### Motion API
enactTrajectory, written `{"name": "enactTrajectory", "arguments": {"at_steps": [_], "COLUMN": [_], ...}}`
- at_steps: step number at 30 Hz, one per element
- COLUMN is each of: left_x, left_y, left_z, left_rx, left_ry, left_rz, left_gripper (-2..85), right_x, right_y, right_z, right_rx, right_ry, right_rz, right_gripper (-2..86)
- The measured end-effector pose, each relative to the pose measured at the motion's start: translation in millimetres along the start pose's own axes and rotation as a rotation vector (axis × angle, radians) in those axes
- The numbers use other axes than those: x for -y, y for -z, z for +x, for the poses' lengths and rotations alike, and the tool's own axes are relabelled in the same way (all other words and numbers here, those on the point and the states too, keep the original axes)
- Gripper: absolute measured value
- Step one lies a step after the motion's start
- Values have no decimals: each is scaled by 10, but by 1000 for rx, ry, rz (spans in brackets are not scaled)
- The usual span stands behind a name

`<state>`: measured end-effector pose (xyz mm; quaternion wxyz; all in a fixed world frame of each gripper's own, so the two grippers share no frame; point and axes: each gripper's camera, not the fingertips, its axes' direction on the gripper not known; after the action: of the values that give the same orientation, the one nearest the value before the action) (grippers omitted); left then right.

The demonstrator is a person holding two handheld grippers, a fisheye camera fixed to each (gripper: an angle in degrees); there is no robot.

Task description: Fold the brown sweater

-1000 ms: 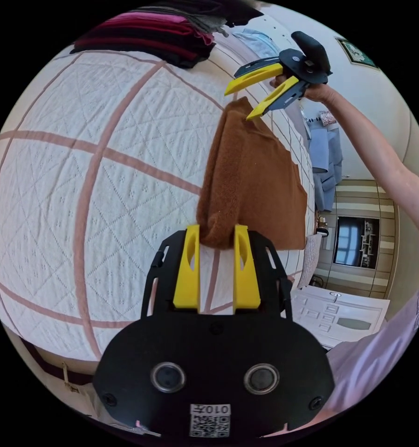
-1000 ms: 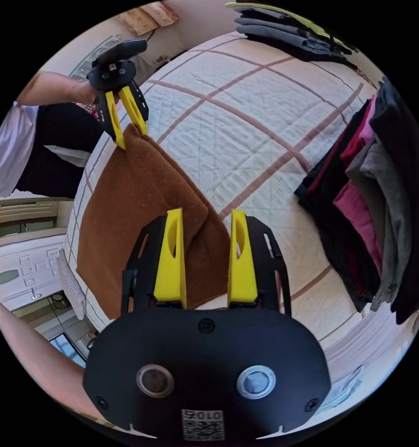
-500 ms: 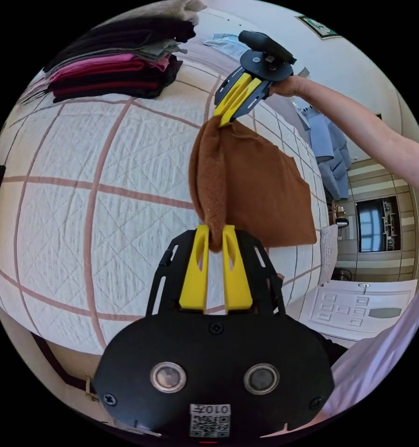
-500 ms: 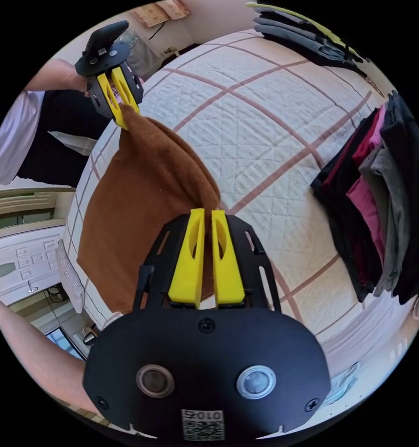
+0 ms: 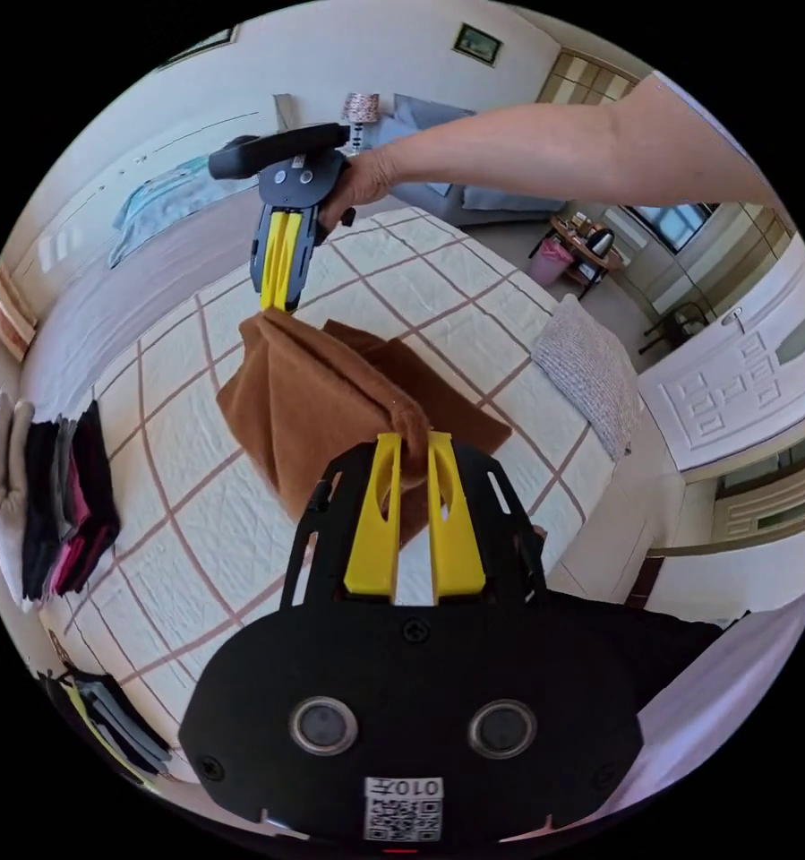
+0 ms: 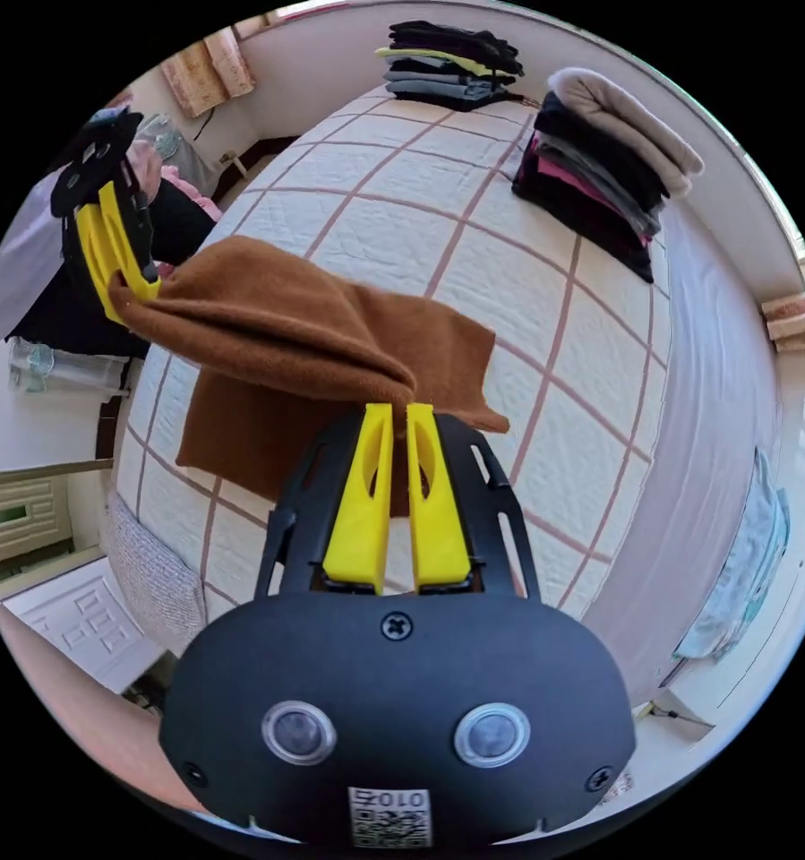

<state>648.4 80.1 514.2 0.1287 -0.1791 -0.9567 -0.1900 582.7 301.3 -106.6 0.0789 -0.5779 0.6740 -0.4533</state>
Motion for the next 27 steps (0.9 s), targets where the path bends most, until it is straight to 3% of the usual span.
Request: {"name": "enactTrajectory", "arguments": {"at_steps": [8, 16, 24, 27], "left_x": [718, 1057, 1195, 1243], "left_y": [-525, -705, -678, -737], "left_z": [1095, 1624, 1790, 1808], "left_rx": [37, 103, 111, 32], "left_ry": [-167, -295, -323, -335], "left_rz": [-191, -329, -314, -341], "left_gripper": [55, 59, 76, 99], "right_x": [-619, -844, -1071, -1140], "right_y": [-816, -1388, -2039, -2285], "right_z": [-345, -329, -70, 79], "right_rx": [-24, -83, -97, -75], "right_ry": [-85, -86, -157, -212], "right_rz": [-4, -23, -14, -39], "right_gripper": [47, 48, 46, 53]}}
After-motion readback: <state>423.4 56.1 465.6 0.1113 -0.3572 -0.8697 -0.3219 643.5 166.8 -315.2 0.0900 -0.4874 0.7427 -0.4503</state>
